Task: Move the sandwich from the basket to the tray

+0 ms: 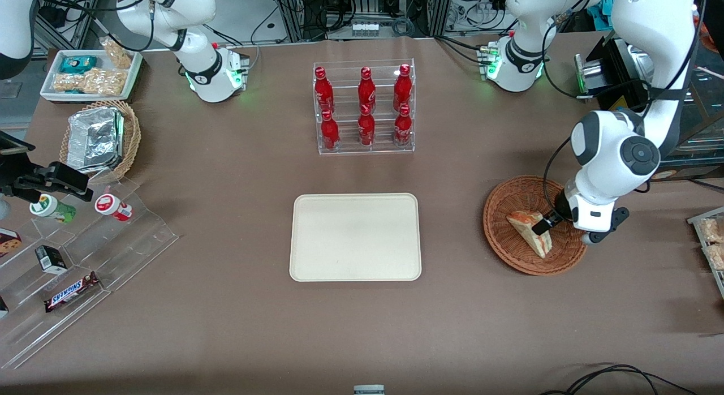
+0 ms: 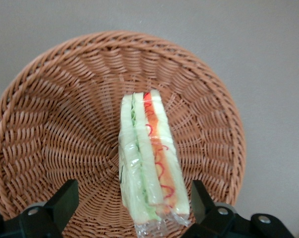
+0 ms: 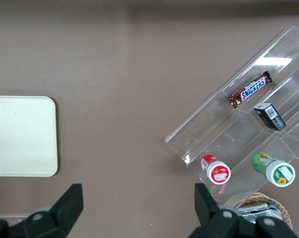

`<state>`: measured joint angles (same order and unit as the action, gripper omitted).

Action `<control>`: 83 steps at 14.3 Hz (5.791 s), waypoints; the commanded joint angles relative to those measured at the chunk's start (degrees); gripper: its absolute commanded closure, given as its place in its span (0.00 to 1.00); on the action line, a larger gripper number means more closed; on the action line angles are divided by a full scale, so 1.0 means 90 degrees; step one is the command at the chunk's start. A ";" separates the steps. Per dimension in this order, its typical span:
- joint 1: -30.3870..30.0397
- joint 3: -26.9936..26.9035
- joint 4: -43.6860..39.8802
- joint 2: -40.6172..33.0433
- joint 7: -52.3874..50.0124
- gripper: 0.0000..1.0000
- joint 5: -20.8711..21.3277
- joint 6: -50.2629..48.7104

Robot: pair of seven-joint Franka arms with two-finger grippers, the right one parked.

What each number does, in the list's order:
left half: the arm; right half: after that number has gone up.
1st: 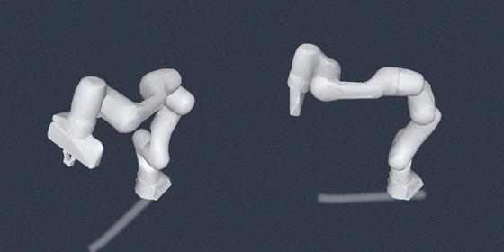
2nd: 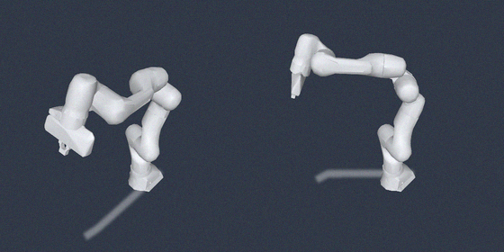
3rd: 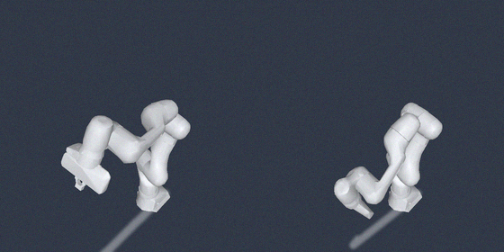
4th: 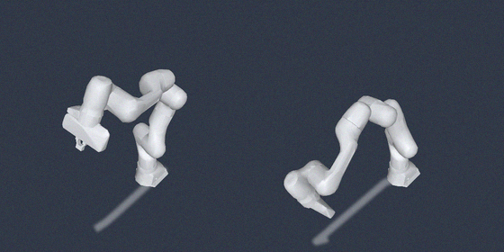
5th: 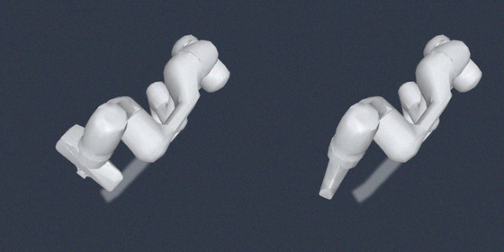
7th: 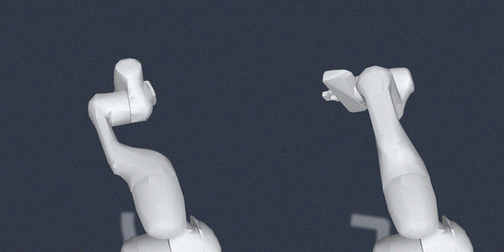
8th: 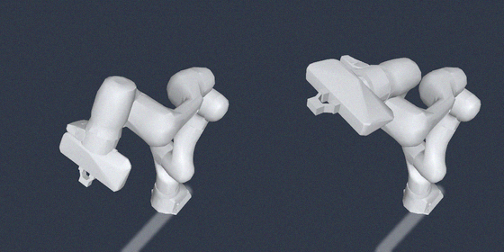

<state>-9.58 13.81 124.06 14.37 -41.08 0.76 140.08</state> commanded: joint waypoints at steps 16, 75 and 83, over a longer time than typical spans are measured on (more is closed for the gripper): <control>0.0175 0.0077 -0.0367 0.0580 -0.0816 0.00 -0.0035 0.0217; 0.2473 0.0272 -0.4302 -0.0092 -0.0956 0.00 -0.0074 -0.5855; 0.0011 0.0272 -0.4370 -0.0864 0.2033 0.00 -0.0133 -0.7390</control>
<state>-5.82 15.57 83.16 10.17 -28.02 0.69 75.20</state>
